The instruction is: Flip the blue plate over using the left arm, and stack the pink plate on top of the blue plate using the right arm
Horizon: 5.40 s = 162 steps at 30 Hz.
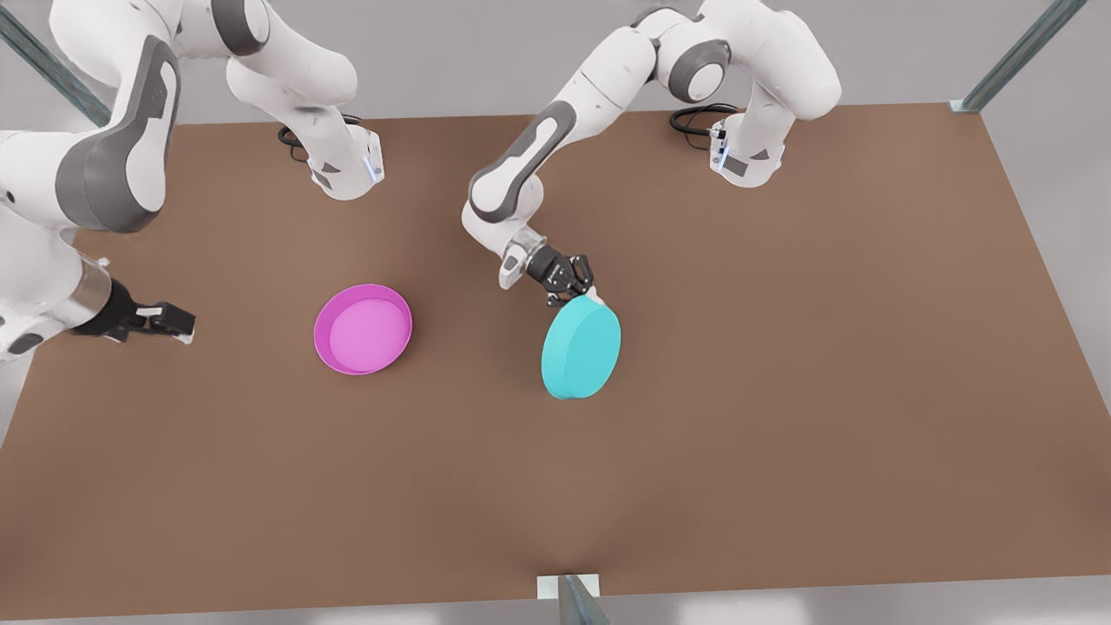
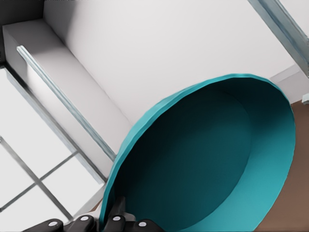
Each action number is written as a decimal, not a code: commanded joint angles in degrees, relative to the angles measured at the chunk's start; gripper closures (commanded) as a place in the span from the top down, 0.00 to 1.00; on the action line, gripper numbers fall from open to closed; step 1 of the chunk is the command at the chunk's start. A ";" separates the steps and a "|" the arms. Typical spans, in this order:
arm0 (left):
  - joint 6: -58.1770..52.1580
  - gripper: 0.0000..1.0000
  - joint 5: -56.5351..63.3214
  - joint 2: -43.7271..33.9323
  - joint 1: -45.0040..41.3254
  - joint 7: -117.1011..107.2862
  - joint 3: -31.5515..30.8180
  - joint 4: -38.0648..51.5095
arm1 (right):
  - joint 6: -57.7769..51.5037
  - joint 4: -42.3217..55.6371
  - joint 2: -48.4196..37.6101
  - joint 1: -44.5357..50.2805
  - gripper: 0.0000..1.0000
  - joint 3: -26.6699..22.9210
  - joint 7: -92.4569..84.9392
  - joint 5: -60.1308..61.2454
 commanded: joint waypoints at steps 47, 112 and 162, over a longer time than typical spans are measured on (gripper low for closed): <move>2.21 1.00 -57.64 -41.20 68.98 88.42 -11.12 1.48 | 38.29 -52.25 -10.36 0.48 1.00 -2.54 -2.37 11.49; 2.39 1.00 -54.74 -40.50 71.63 88.33 -14.64 2.18 | 51.03 -57.44 8.98 3.12 0.30 -5.53 -39.82 31.80; 2.56 1.00 -54.91 -40.50 71.71 88.24 -14.29 2.18 | 48.49 -52.43 2.74 25.27 0.21 -0.61 -20.66 51.75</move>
